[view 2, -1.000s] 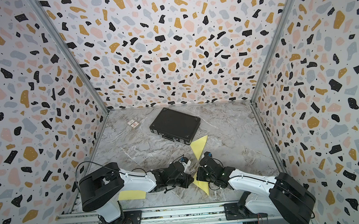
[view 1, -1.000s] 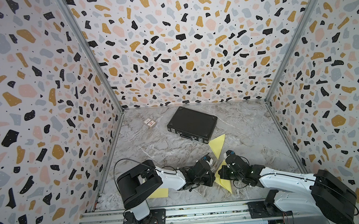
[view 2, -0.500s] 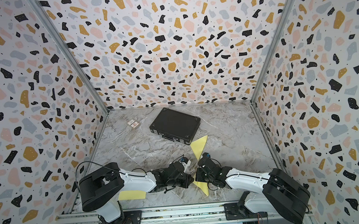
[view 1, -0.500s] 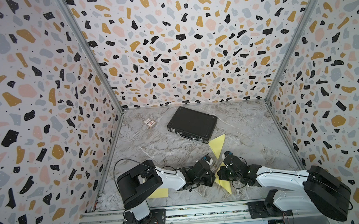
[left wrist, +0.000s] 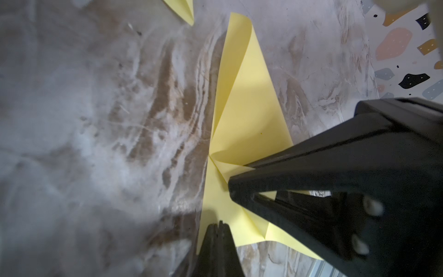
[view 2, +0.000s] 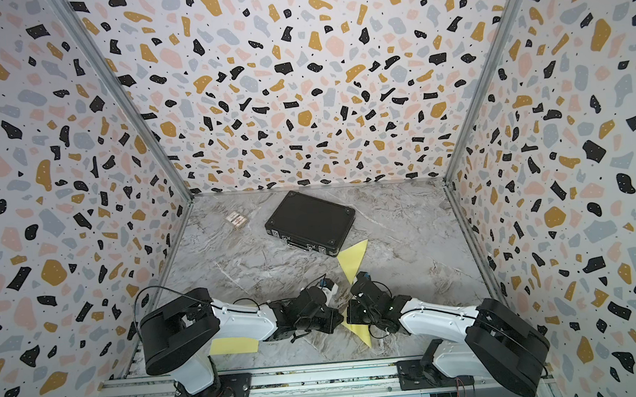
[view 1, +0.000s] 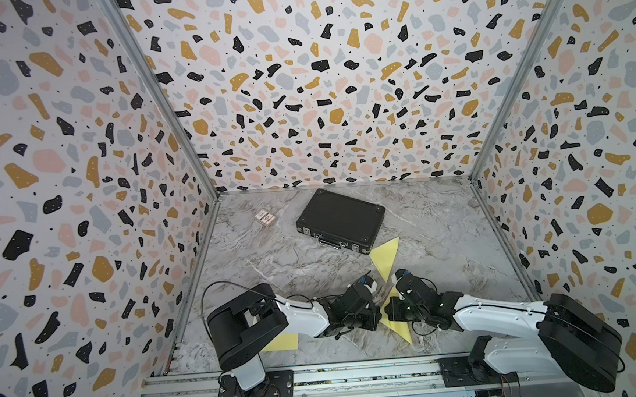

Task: Fold the square paper diagonally
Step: Fold the paper at the center of the board.

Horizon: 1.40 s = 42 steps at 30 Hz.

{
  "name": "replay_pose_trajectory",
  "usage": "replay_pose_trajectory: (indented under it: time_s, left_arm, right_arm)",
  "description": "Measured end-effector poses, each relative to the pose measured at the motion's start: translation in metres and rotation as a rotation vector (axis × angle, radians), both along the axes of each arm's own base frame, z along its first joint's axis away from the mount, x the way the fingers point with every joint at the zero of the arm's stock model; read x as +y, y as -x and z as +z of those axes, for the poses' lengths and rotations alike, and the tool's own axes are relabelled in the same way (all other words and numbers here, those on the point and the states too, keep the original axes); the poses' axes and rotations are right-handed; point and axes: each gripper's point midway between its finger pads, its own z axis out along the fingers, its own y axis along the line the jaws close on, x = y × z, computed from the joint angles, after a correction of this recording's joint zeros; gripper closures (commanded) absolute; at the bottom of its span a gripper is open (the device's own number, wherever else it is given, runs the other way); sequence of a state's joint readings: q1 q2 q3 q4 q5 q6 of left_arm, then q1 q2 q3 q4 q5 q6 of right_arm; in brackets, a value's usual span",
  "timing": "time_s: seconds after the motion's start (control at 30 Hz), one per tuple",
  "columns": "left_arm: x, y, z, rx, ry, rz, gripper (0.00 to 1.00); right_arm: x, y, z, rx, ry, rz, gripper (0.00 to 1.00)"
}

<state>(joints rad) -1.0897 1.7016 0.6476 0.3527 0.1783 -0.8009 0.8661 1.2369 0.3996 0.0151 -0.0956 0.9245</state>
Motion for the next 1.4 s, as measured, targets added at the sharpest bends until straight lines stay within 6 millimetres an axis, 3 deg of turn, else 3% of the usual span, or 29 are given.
replay_pose_trajectory:
  time_s: [1.2,1.4]
  left_arm:
    - [0.0001,0.0000,-0.0002,-0.001,0.001,0.000,1.00]
    - [0.0003,0.0000,-0.0004,-0.003,0.004,0.001,1.00]
  right_arm:
    - [-0.0014,0.0037,-0.0030,-0.002,0.014,0.033,1.00]
    - [-0.0021,0.0037,-0.0035,-0.007,0.020,0.040,0.83]
